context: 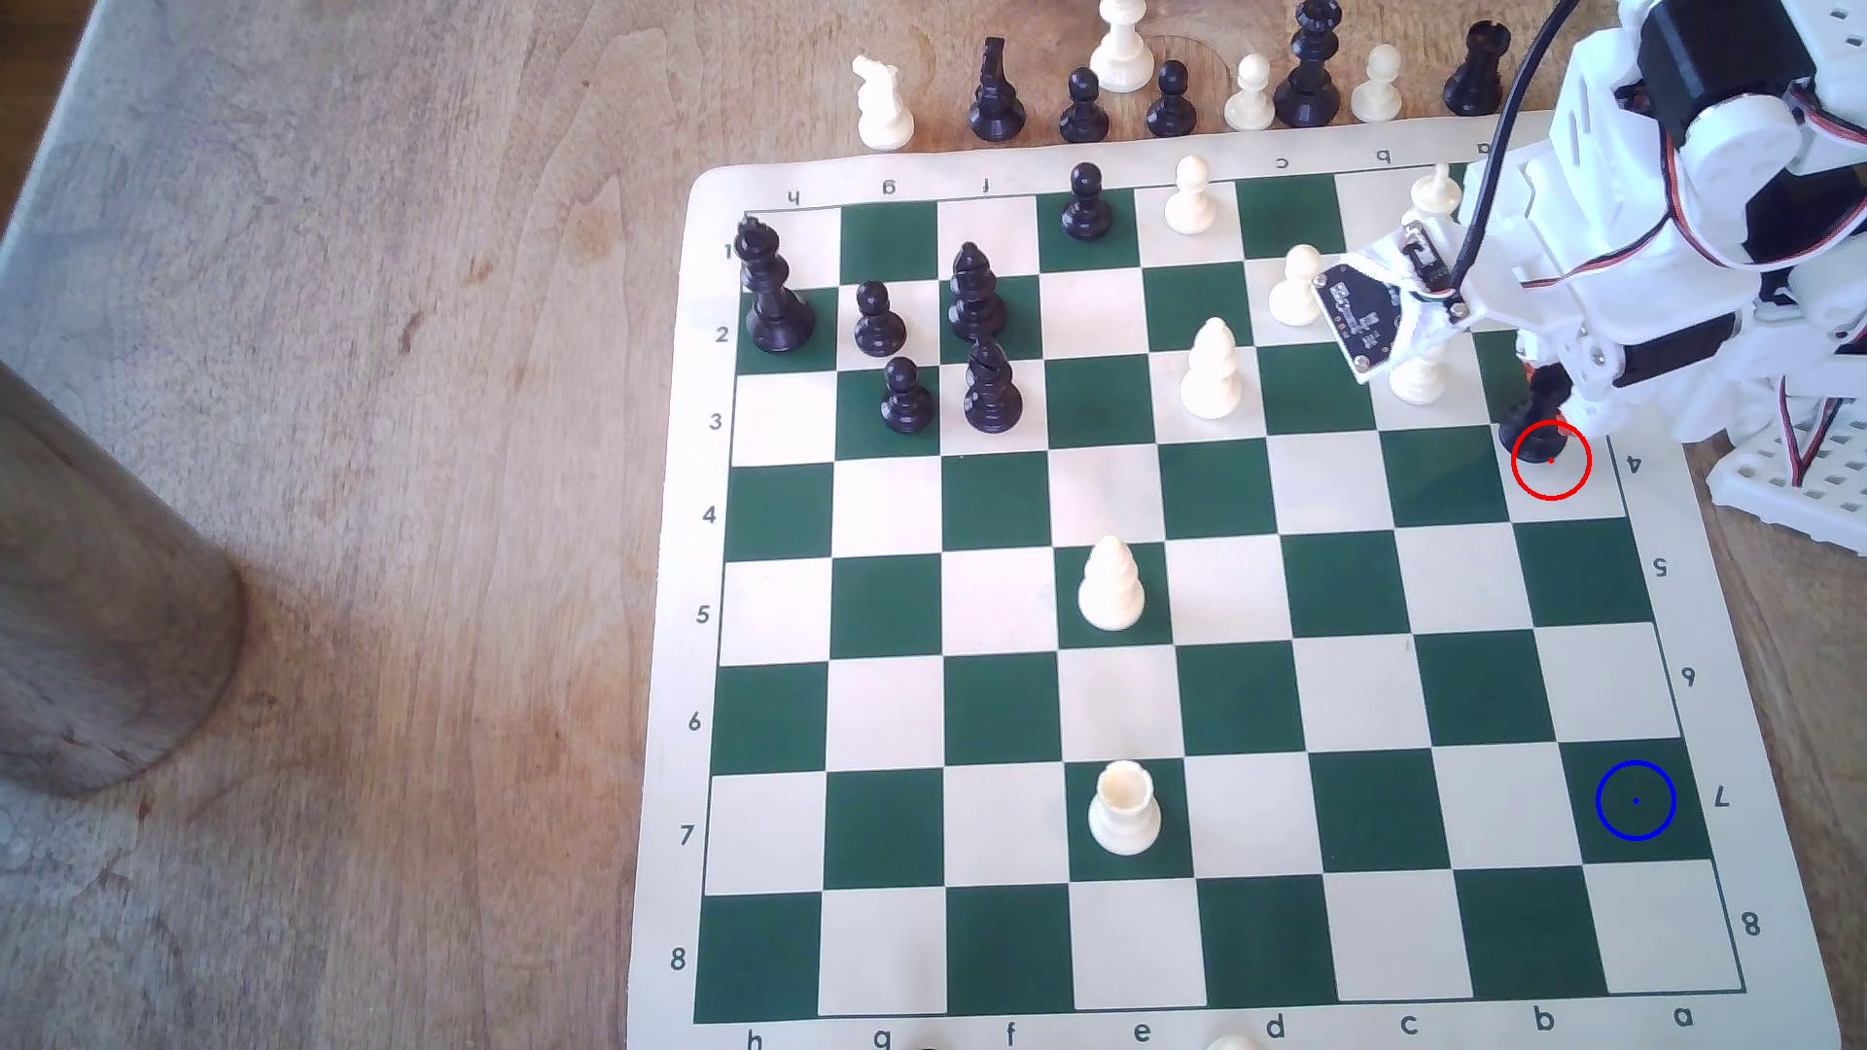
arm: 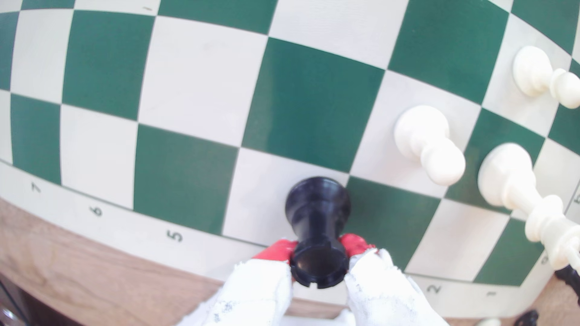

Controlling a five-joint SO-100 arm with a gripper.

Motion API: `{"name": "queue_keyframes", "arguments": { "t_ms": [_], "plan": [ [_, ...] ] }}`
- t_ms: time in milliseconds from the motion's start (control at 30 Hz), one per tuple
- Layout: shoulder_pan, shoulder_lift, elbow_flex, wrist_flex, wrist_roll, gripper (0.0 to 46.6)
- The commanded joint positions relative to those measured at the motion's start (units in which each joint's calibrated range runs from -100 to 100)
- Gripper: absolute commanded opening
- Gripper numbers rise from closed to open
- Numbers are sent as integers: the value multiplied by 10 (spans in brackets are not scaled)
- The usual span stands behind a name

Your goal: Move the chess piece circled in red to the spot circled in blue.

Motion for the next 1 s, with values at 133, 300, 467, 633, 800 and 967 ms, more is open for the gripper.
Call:
{"name": "queue_keyframes", "arguments": {
  "t_ms": [133,300,467,633,800,967],
  "plan": [
    [-4,13,-11,25,3,4],
    [-7,-14,-95,94,4,4],
    [-72,-19,-144,112,-19,4],
    [-192,19,-186,53,-75,4],
    [-273,85,-284,22,-113,5],
    [-331,130,-300,-35,-148,5]
  ]
}}
